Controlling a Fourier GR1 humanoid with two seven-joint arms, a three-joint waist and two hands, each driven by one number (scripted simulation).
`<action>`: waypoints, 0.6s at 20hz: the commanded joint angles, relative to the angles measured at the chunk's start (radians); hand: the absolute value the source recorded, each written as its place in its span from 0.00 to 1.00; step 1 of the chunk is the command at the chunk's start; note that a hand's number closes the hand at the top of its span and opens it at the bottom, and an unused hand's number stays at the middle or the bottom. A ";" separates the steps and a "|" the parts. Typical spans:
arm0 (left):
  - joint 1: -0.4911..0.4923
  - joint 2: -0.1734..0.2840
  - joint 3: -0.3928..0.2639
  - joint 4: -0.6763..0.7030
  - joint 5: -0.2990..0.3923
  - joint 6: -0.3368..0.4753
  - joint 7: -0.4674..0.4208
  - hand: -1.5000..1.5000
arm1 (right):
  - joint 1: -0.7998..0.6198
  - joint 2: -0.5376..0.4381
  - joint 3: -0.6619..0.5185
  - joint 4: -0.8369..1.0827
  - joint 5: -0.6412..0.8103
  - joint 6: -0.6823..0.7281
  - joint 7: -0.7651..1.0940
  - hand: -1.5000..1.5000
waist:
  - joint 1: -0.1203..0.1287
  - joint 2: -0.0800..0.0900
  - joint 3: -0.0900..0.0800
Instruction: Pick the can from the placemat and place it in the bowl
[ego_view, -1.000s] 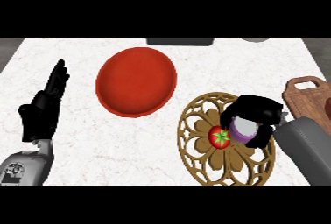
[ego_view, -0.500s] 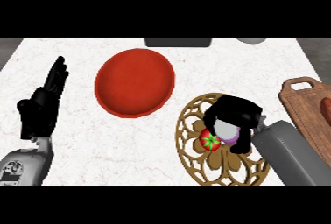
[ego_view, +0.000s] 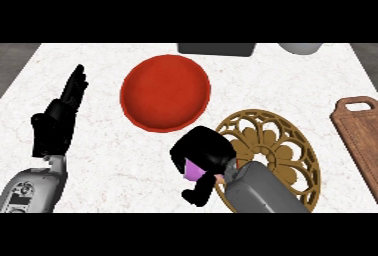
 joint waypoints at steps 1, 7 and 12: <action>-0.001 -0.005 -0.013 0.003 0.000 -0.010 -0.005 0.50 | 0.032 0.046 0.046 -0.076 -0.071 -0.166 0.161 1.00 | 0.016 0.001 0.011; -0.020 -0.014 -0.015 0.015 -0.004 -0.003 -0.003 0.50 | 0.006 0.048 0.134 -0.187 -0.100 -0.452 0.416 1.00 | 0.015 0.001 0.008; -0.013 0.002 -0.004 0.020 -0.008 -0.007 -0.015 0.50 | -0.074 0.048 0.216 -0.211 -0.017 -0.643 0.696 1.00 | 0.022 0.000 0.005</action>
